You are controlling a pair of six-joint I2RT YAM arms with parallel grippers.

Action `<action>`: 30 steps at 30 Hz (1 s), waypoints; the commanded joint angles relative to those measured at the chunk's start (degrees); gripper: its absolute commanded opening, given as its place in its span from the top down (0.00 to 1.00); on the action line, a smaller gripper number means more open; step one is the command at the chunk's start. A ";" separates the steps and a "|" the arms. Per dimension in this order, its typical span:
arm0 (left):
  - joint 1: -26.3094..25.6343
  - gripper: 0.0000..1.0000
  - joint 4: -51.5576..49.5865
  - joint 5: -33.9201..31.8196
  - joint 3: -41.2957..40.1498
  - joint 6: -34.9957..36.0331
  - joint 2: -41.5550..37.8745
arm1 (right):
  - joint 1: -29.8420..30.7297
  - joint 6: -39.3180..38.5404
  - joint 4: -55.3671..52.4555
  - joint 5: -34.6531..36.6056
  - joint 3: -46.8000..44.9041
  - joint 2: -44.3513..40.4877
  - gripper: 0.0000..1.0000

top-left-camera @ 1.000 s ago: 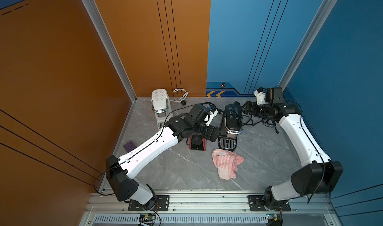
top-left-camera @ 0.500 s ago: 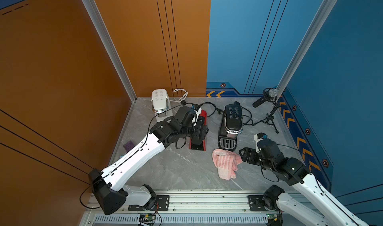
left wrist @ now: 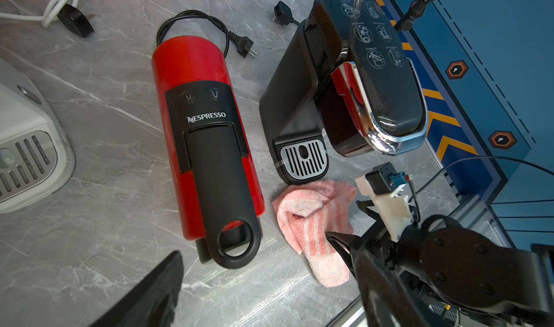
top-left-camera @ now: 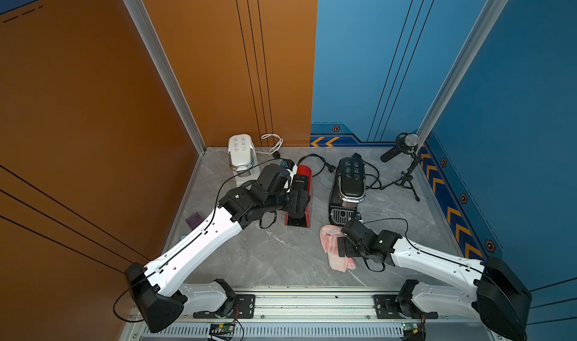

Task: Wipe the surface of a coffee machine
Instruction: Pick up the cleaning item at the center of the board.

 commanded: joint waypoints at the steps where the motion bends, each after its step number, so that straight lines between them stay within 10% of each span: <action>1: 0.74 0.09 -0.24 -1.30 0.09 -0.04 -0.57 | 0.47 -4.95 4.12 2.85 2.25 4.45 0.00; 6: 1.26 0.09 -0.28 -1.01 0.54 0.21 0.56 | -0.59 -5.14 7.06 1.46 1.61 9.85 0.07; 17: 1.57 0.09 -0.23 -0.43 0.53 0.04 2.19 | -3.30 -2.55 12.14 -10.98 -5.77 9.40 0.97; 30: 2.01 0.10 -0.24 -0.69 3.88 0.91 1.08 | 10.96 -2.86 -16.22 6.27 18.14 -10.85 1.00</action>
